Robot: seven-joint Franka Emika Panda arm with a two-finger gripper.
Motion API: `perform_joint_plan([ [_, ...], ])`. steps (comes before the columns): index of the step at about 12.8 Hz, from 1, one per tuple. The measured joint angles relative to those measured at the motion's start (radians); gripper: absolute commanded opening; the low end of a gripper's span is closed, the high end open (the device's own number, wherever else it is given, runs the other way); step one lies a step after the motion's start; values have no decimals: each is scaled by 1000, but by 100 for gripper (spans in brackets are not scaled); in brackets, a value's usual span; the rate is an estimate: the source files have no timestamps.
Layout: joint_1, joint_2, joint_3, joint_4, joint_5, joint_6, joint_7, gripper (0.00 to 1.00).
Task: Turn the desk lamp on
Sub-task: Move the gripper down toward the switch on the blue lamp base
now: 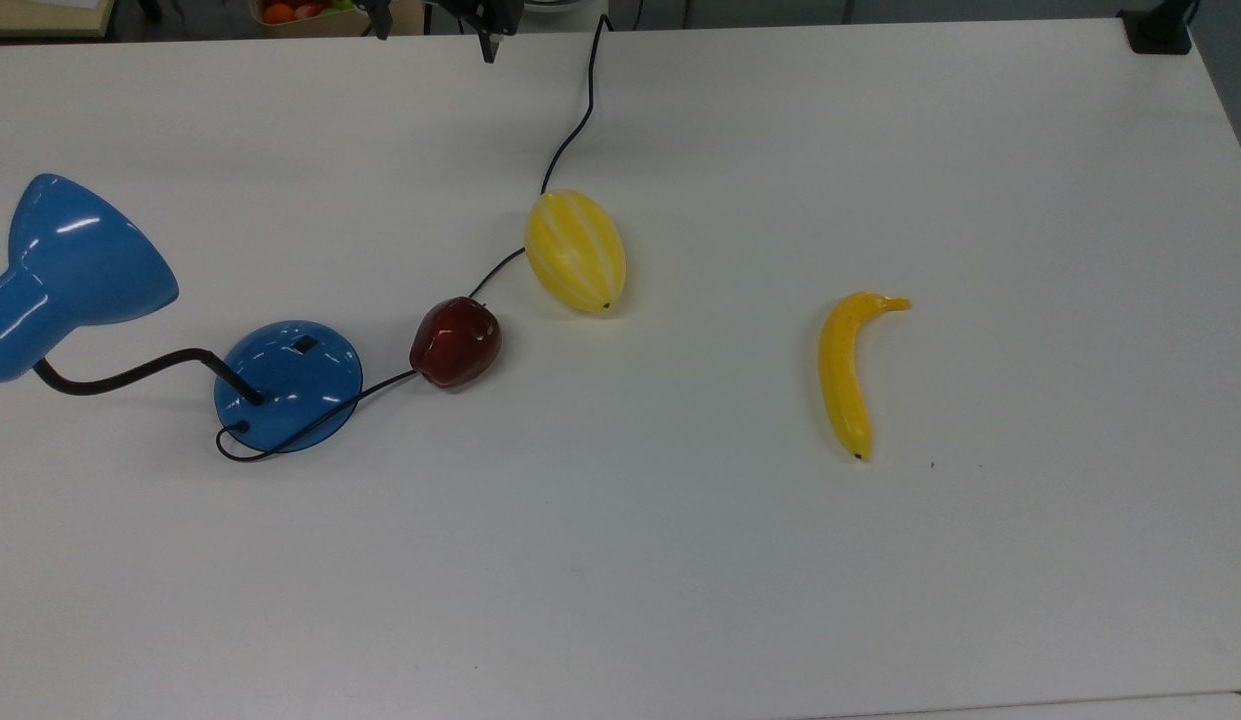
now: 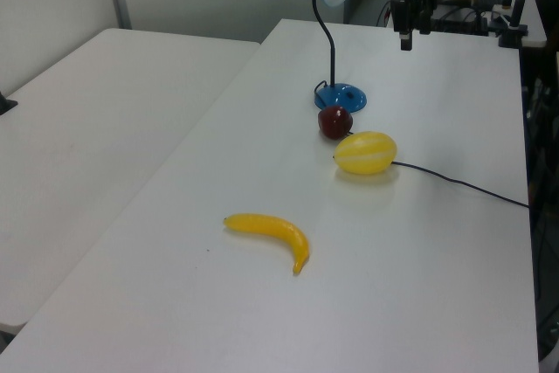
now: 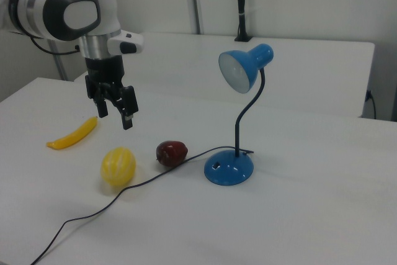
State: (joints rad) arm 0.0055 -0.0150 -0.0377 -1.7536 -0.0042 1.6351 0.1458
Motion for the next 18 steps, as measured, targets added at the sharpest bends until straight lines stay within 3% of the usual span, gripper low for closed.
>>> perform_joint_plan([
  [8, 0, 6, 2, -2, 0, -1, 0, 100],
  [10, -1, 8, 2, -2, 0, 8, 0, 80],
  [13, -18, 32, 2, -9, 0, 106, 1, 33],
  [14, -33, 46, 1, -15, 0, 163, 1, 22],
  [18, -88, 111, -1, -32, 0, 369, 1, 15],
])
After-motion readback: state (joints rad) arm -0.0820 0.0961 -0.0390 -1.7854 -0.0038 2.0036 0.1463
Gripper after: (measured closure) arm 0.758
